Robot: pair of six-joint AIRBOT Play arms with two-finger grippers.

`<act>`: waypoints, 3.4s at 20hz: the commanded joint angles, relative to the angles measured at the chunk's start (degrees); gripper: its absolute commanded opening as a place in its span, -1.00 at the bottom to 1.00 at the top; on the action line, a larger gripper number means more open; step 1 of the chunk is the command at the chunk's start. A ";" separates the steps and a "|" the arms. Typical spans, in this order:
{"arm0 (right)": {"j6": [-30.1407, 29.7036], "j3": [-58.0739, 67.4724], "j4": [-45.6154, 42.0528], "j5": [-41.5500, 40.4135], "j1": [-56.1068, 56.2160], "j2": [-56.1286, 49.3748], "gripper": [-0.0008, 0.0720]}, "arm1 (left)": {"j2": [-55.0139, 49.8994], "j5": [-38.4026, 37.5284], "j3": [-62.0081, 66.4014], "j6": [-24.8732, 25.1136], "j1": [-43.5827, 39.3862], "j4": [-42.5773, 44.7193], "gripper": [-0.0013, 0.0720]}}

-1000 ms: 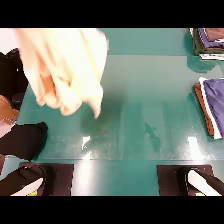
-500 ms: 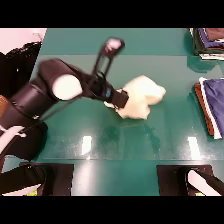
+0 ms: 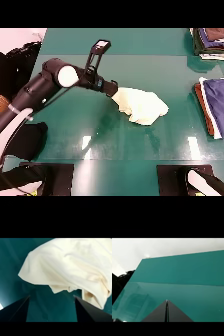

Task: Fold the shirts.

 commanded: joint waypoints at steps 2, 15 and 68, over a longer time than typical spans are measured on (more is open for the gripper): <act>0.02 0.00 -0.02 3.26 0.04 0.00 -0.94 | -12.37 -2.60 6.27 13.64 8.74 -15.32 0.72; 0.07 -14.21 -0.02 8.15 0.04 0.07 -0.94 | -29.86 -6.47 15.89 21.11 9.40 -21.84 -0.90; 4.15 10.54 -15.10 19.02 15.21 -7.85 -0.95 | 19.12 -30.82 15.85 12.94 16.37 -2.34 -0.90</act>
